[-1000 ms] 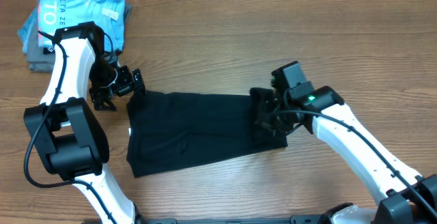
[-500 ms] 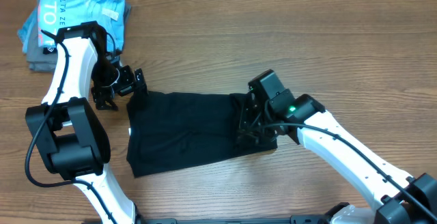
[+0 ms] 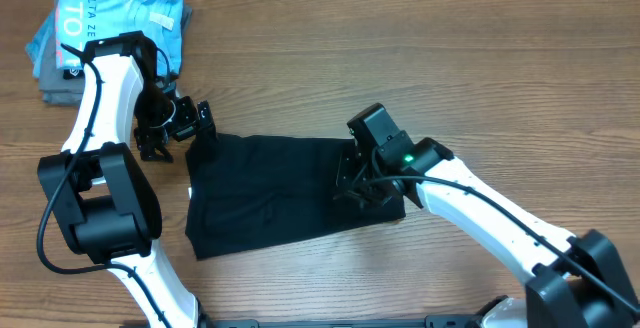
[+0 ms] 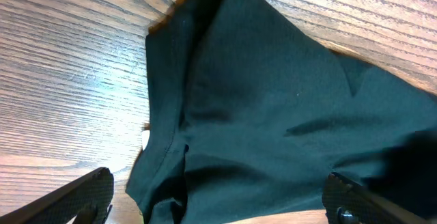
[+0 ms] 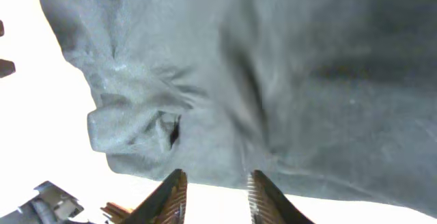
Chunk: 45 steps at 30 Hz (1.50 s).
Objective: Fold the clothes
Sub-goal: 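Fold the strip's right end leftward over the middle with the right gripper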
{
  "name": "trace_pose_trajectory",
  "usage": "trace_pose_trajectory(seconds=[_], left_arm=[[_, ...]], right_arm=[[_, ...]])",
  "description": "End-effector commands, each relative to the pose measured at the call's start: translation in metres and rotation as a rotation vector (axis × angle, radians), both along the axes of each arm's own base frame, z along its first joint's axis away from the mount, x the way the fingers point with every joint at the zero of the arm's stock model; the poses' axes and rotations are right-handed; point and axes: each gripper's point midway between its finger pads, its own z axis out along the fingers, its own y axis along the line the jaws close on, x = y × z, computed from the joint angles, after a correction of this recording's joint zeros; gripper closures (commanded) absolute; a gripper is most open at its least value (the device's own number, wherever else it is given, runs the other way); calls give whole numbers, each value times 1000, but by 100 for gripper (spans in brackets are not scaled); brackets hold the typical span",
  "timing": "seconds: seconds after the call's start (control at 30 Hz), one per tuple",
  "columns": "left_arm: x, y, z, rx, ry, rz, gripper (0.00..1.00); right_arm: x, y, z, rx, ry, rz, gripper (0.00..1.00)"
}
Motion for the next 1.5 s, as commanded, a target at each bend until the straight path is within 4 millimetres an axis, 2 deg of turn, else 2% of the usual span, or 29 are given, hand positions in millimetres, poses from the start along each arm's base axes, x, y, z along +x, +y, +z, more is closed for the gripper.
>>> trace_pose_trajectory(seconds=[0.0,0.17,0.3,0.37,0.43,0.57,0.73,0.8,1.0,1.17,1.27,1.47], left_arm=[[2,-2,3,-3,-13,-26,0],[1,-3,4,-3,-9,-26,0],[0,-3,4,-4,-6,-26,0],[0,-3,4,-4,-6,-26,0],[0,-3,4,-4,-5,-26,0],[0,-3,4,-4,-5,-26,0],[0,-3,4,-4,-6,-26,0],[0,-4,4,-5,-5,-28,0],[-1,-5,4,-3,1,-36,0],[-1,-5,4,-3,-1,-41,0],[-1,-5,4,-3,0,-42,0],[-1,-4,4,4,-3,-43,0]], right_arm=[[4,12,3,40,0,18,60],[6,8,5,26,-18,38,58],[16,-13,10,-18,-17,26,57],[21,-24,10,-35,-21,29,52],[25,-37,7,-51,-10,17,51],[25,-59,-1,-77,11,60,60],[19,-78,-26,-123,86,89,89],[15,-80,-40,-142,127,105,94],[4,-91,-77,-187,267,96,96],[-4,-97,-92,-207,323,119,96],[-3,-97,-89,-206,321,121,96],[24,-102,-39,-181,245,109,96]])
